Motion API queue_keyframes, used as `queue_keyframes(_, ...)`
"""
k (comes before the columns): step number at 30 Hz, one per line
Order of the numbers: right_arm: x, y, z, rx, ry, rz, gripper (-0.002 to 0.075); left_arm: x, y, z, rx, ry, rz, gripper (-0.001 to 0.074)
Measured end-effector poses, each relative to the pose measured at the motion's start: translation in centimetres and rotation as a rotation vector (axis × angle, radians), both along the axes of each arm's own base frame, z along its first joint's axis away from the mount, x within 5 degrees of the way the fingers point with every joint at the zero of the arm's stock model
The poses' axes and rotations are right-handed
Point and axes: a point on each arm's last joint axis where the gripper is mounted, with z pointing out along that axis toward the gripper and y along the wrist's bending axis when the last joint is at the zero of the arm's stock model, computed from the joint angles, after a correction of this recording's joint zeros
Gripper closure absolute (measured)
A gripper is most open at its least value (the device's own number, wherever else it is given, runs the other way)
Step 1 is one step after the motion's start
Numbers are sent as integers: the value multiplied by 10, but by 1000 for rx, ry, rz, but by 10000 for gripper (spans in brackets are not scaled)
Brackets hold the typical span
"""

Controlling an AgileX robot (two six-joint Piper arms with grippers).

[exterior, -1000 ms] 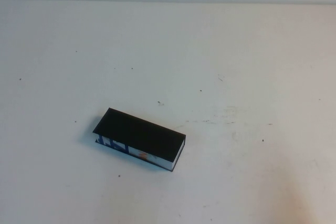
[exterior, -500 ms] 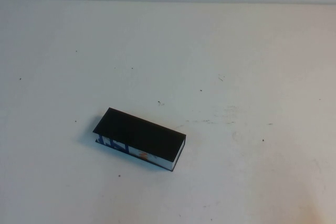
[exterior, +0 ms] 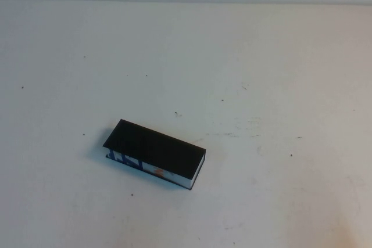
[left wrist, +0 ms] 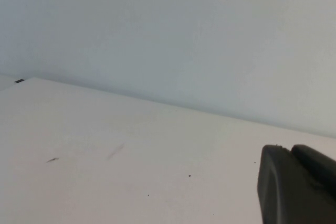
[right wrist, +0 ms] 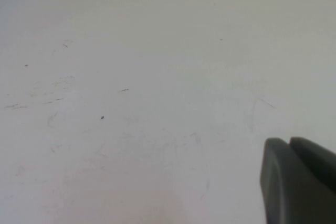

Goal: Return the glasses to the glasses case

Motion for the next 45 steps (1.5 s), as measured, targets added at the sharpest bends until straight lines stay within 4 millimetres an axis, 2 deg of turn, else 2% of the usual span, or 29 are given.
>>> queue_keyframes(12, 0, 0, 0, 2, 0, 0, 737, 0, 0, 0, 2, -1, 0, 738)
queue_keyframes(20, 0, 0, 0, 2, -2, 0, 737, -1, -13, 9, 270, -84, -107, 738)
queue_keyframes(24, 0, 0, 0, 2, -2, 0, 737, 0, -20, -2, 339, 19, -194, 738)
queue_keyframes(34, 0, 0, 0, 2, -2, 0, 737, -3, -18, -33, 235, 370, -197, 738)
queue_keyframes(45, 0, 0, 0, 2, -2, 0, 737, -4, -17, -36, 219, 409, -196, 738)
